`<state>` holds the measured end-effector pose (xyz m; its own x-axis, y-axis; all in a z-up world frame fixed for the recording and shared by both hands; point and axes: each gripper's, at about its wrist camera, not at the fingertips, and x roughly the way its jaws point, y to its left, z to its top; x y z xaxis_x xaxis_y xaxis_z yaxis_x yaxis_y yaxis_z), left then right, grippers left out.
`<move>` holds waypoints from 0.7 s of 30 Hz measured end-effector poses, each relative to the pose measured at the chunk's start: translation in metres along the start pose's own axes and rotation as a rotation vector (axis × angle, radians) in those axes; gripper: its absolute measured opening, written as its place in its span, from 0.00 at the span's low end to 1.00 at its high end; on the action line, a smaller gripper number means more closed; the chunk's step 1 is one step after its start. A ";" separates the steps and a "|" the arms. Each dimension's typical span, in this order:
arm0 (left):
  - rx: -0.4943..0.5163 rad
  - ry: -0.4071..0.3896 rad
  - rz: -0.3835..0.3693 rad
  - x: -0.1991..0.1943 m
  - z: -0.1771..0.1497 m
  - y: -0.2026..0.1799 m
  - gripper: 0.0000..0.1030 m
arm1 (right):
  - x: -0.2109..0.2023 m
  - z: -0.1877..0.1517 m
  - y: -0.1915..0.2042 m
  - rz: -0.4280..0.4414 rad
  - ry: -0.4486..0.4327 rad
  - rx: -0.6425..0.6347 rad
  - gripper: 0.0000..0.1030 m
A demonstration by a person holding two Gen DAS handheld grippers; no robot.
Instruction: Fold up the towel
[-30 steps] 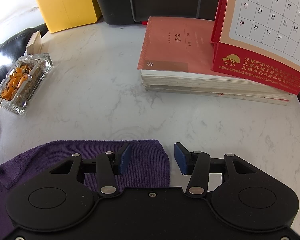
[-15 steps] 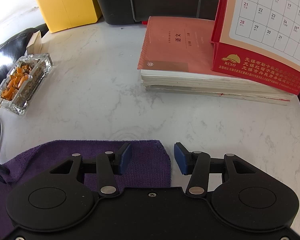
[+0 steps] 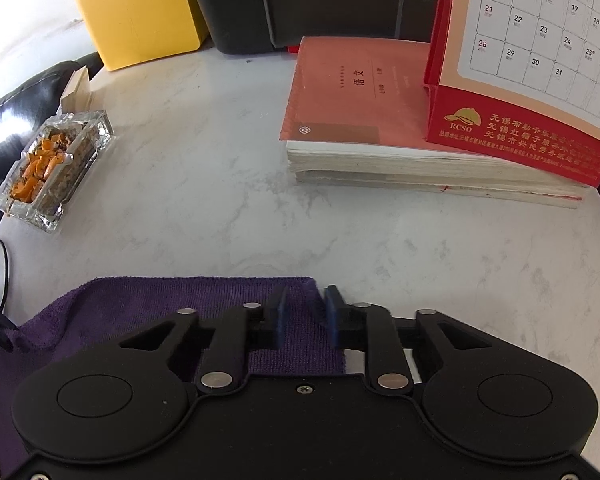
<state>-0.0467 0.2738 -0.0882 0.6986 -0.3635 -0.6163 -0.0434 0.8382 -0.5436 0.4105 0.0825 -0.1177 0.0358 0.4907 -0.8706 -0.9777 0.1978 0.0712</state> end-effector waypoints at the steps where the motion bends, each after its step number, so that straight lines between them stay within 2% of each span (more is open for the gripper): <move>1: -0.011 -0.005 -0.004 0.001 0.002 0.003 0.05 | -0.001 0.000 0.001 -0.002 -0.002 -0.002 0.12; 2: -0.018 -0.011 -0.005 0.002 0.003 0.005 0.05 | -0.002 0.000 0.001 0.000 -0.004 -0.002 0.11; 3: -0.029 -0.016 -0.012 0.003 0.002 0.007 0.05 | -0.003 0.000 0.002 0.001 -0.007 -0.003 0.04; 11: -0.108 -0.082 -0.089 -0.001 0.000 0.019 0.04 | -0.023 0.002 0.009 -0.019 -0.052 0.000 0.04; 21: -0.095 -0.124 -0.181 -0.006 -0.001 0.012 0.04 | -0.069 -0.009 0.020 -0.073 -0.119 0.062 0.04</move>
<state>-0.0520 0.2856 -0.0922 0.7834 -0.4466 -0.4322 0.0276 0.7198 -0.6936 0.3865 0.0454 -0.0607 0.1346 0.5691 -0.8111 -0.9569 0.2873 0.0428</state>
